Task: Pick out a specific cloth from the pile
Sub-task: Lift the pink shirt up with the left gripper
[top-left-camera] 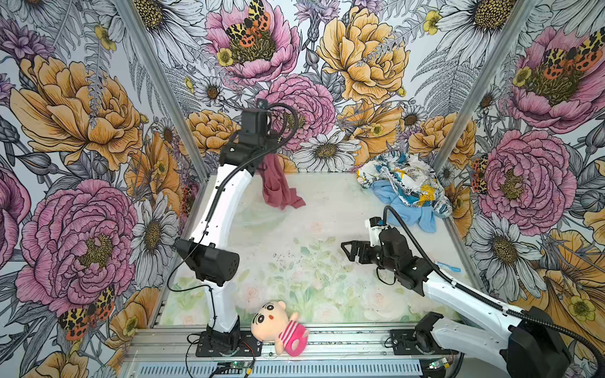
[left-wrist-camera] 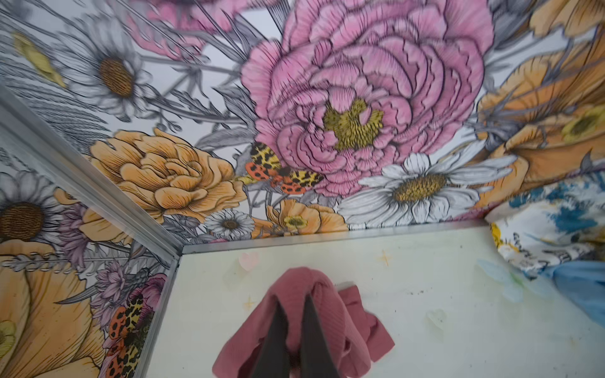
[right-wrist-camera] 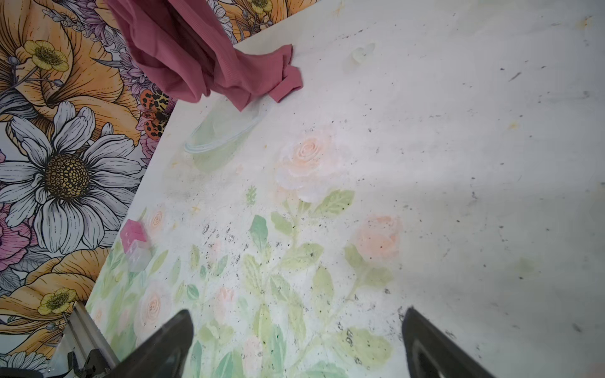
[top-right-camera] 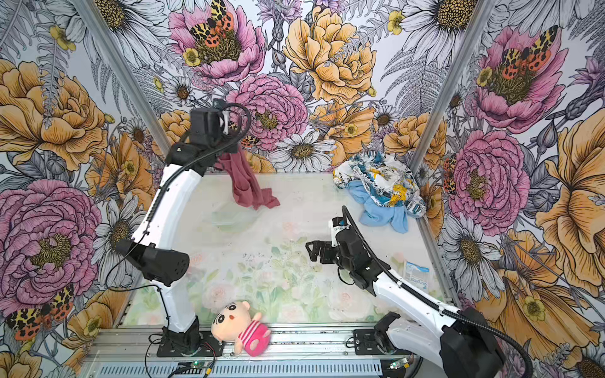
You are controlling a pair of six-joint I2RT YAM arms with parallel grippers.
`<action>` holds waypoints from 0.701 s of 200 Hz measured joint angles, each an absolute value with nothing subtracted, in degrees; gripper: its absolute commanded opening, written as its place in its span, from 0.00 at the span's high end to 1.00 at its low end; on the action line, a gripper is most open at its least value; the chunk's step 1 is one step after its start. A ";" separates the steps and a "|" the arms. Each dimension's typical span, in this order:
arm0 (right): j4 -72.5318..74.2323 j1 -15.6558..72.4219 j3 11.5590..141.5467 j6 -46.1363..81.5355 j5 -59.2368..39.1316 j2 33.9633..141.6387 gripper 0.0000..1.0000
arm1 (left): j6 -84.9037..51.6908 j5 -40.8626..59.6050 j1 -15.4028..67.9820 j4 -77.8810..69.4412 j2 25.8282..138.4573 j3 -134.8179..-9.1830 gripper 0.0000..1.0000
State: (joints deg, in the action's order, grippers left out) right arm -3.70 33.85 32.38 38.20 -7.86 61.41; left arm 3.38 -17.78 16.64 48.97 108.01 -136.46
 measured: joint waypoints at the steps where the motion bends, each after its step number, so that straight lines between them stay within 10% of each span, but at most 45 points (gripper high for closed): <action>1: -3.60 33.85 32.45 38.28 -8.01 61.56 0.01 | 3.36 -17.72 16.58 48.95 107.87 -136.68 1.00; 140: 1.10 34.13 32.97 42.04 -9.69 61.65 0.01 | 1.41 -14.44 6.57 41.30 101.67 -135.11 1.00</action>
State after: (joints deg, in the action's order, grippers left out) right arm 1.10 34.13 32.97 42.04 -9.69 61.65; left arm 1.41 -14.44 6.57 41.30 101.67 -135.11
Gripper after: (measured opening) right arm 0.995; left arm 0.058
